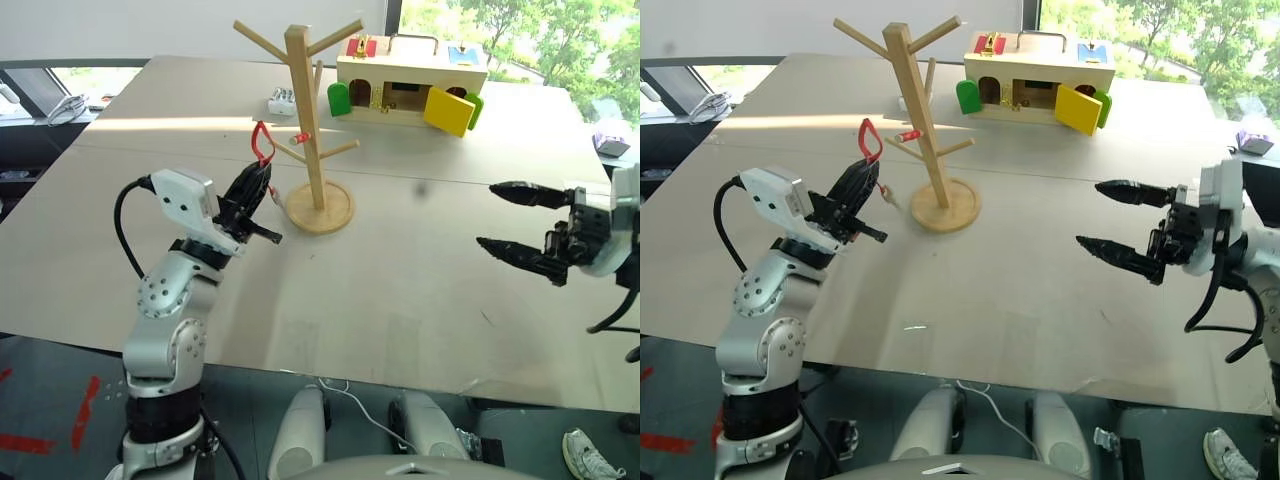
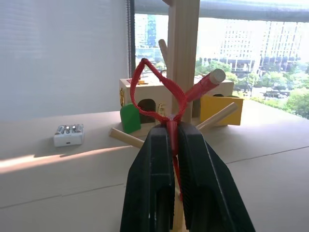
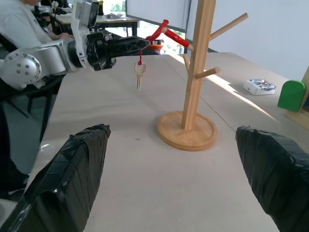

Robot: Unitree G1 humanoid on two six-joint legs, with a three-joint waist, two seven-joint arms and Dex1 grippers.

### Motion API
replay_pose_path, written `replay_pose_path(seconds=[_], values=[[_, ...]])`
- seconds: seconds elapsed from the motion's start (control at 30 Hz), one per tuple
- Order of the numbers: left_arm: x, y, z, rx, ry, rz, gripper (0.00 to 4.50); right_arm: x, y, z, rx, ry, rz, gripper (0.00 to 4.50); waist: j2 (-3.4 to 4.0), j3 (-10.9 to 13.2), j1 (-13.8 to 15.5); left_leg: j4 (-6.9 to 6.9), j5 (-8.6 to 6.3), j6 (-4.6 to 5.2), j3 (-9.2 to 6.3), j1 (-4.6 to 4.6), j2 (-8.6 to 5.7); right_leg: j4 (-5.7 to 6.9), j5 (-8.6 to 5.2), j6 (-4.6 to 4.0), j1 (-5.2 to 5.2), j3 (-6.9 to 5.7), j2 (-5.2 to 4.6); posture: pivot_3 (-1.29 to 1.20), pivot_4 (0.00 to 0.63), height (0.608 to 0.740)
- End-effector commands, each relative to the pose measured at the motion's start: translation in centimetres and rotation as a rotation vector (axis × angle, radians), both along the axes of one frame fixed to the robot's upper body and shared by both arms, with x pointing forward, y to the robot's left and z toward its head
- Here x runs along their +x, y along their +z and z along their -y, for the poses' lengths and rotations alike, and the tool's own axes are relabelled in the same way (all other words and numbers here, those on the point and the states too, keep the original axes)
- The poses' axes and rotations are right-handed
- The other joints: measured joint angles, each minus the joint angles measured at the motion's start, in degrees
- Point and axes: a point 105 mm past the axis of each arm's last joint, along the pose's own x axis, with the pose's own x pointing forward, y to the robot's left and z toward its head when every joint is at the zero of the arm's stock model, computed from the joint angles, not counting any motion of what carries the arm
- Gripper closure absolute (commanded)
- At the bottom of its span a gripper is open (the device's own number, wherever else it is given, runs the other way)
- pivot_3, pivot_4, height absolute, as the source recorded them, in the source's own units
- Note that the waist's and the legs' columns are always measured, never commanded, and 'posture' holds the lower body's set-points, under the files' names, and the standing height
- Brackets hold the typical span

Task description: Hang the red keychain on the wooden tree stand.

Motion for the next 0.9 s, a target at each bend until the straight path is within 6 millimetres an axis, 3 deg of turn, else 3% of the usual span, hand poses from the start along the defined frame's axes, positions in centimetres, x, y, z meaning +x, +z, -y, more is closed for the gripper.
replay_pose_path(seconds=[0.03, 0.57, 0.9], values=[[-0.7, 0.7, 0.6, -0.005, -0.007, 0.041, 4.38, -0.5, 1.6, 0.1, -0.006, 0.017, 0.054, 0.00, -0.02, 0.0, 0.1, 0.00, 0.00, 0.00, -0.01, 0.01, 0.00, 0.00, 0.00, 0.00, 0.01, -0.02, 0.01, 0.00, 0.150, 0.740], [-0.2, 2.9, 3.4, -0.035, -0.088, 0.127, 4.38, -0.6, 1.5, -0.2, -0.019, -0.013, 0.073, 0.00, -0.01, 0.0, 0.2, 0.02, 0.00, 0.01, -0.04, -0.08, 0.00, -0.07, 0.00, 0.00, -0.02, -0.05, 0.02, 0.00, 0.150, 0.740], [0.5, 1.8, 3.2, -0.027, -0.075, 0.077, 4.38, -0.5, 1.3, -0.2, -0.015, -0.030, 0.075, 0.00, -0.02, 0.0, 0.2, 0.02, 0.00, 0.01, -0.05, -0.08, 0.00, -0.08, 0.00, 0.00, -0.02, -0.06, 0.02, 0.00, 0.150, 0.740]])
